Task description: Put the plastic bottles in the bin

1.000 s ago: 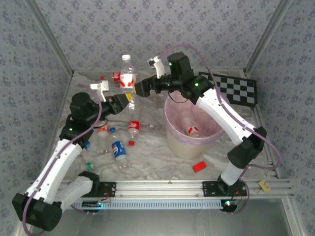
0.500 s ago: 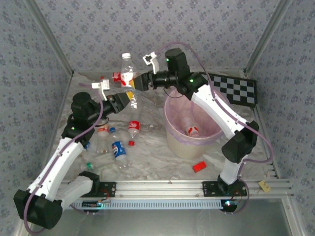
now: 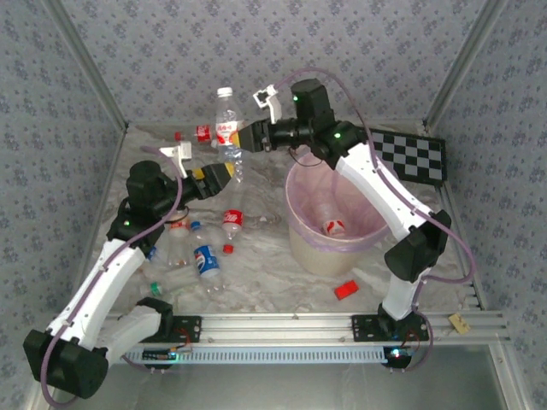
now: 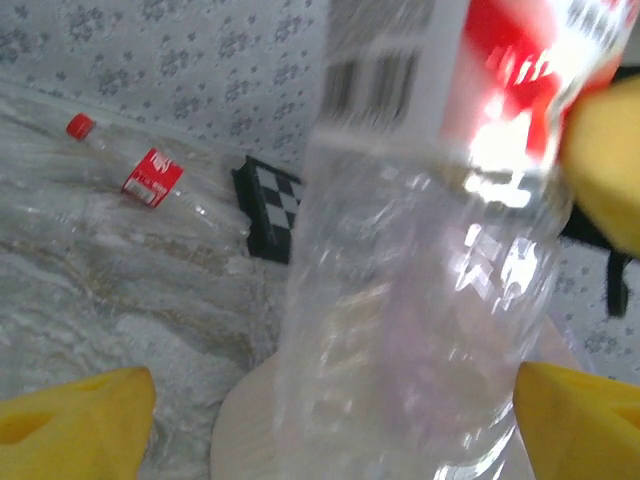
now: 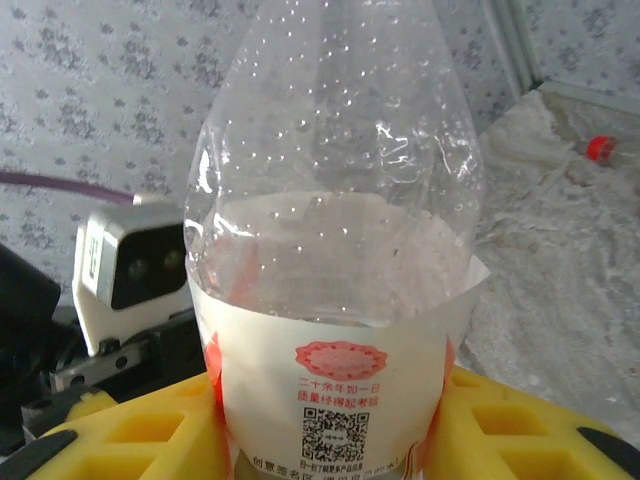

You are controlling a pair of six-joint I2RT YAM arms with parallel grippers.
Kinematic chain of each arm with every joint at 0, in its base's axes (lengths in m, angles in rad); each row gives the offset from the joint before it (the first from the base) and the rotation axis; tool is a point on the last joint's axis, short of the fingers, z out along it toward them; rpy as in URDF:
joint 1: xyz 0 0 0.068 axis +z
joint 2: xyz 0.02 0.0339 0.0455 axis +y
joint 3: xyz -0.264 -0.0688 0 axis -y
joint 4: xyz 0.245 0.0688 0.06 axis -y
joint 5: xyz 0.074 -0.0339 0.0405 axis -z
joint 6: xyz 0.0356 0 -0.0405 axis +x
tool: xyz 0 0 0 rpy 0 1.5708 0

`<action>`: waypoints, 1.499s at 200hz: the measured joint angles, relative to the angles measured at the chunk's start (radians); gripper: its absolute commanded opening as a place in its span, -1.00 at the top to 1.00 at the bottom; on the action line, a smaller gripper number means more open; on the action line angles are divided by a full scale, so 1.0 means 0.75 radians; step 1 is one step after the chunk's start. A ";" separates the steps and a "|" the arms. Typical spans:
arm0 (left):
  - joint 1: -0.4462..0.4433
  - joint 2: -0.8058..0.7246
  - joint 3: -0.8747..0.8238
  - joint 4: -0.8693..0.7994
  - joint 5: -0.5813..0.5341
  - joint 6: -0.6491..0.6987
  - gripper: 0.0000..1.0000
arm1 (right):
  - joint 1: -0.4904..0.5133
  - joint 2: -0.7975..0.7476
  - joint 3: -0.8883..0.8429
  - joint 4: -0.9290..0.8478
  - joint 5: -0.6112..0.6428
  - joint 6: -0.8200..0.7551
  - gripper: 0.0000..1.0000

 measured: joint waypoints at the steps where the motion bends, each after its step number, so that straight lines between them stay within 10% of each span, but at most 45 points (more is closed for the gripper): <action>1: 0.000 -0.001 0.000 -0.006 -0.003 0.002 -0.87 | -0.002 0.000 0.002 -0.002 0.000 -0.001 0.08; 159: -0.221 0.539 0.121 -0.639 -0.572 0.381 -0.73 | -0.240 -0.350 0.325 -1.153 0.725 -0.355 0.33; 300: -0.342 0.725 0.227 -0.774 -0.742 0.464 -0.73 | -0.096 -0.345 -0.426 -1.280 0.977 -0.392 0.31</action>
